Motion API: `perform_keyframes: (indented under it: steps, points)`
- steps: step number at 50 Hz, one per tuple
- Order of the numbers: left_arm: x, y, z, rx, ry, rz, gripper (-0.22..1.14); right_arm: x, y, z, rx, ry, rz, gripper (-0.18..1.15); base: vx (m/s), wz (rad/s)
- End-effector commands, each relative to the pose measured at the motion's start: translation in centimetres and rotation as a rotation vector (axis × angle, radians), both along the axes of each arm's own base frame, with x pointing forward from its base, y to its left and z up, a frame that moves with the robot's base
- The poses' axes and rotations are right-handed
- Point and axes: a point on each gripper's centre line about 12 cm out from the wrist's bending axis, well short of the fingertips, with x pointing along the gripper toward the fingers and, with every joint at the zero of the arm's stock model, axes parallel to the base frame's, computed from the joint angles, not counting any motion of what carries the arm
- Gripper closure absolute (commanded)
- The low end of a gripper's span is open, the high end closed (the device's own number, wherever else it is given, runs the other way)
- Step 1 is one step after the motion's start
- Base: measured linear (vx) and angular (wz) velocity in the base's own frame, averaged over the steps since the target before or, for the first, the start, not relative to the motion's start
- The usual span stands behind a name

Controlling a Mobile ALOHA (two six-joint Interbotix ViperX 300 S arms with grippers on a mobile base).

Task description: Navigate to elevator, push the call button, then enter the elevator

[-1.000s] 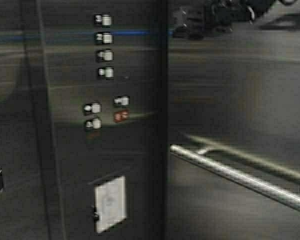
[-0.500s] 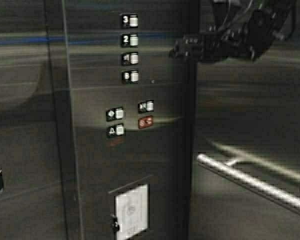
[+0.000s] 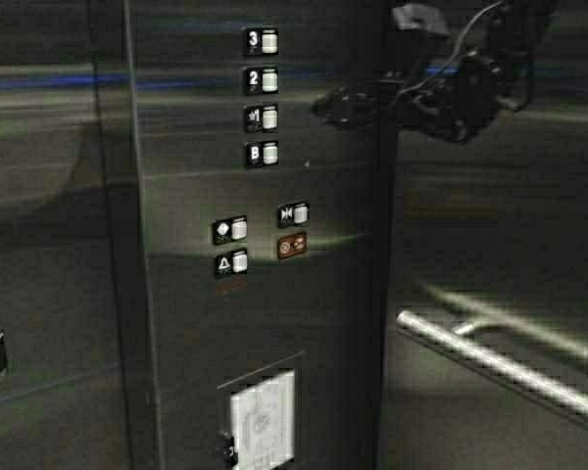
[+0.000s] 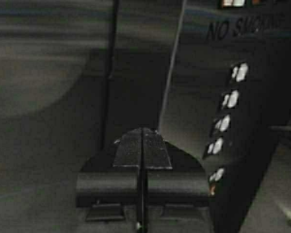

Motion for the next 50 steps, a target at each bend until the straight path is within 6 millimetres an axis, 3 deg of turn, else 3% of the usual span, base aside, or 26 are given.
perform_keyframes:
  steps: [1, 32, 50]
  points:
    - [0.0, 0.0, 0.4, 0.002, -0.011, 0.002, 0.90, 0.4, 1.6, 1.2, 0.016, -0.047, 0.032, 0.91, 0.04, -0.01]
    - [-0.2, 0.0, 0.5, -0.010, -0.024, 0.000, 0.90, 1.2, 4.6, 0.3, 0.011, -0.078, 0.066, 0.91, 0.04, 0.00]
    - [-0.3, 0.0, 0.6, -0.014, -0.031, -0.001, 0.90, 1.7, 5.0, -0.3, -0.030, -0.100, -0.023, 0.91, 0.02, 0.00]
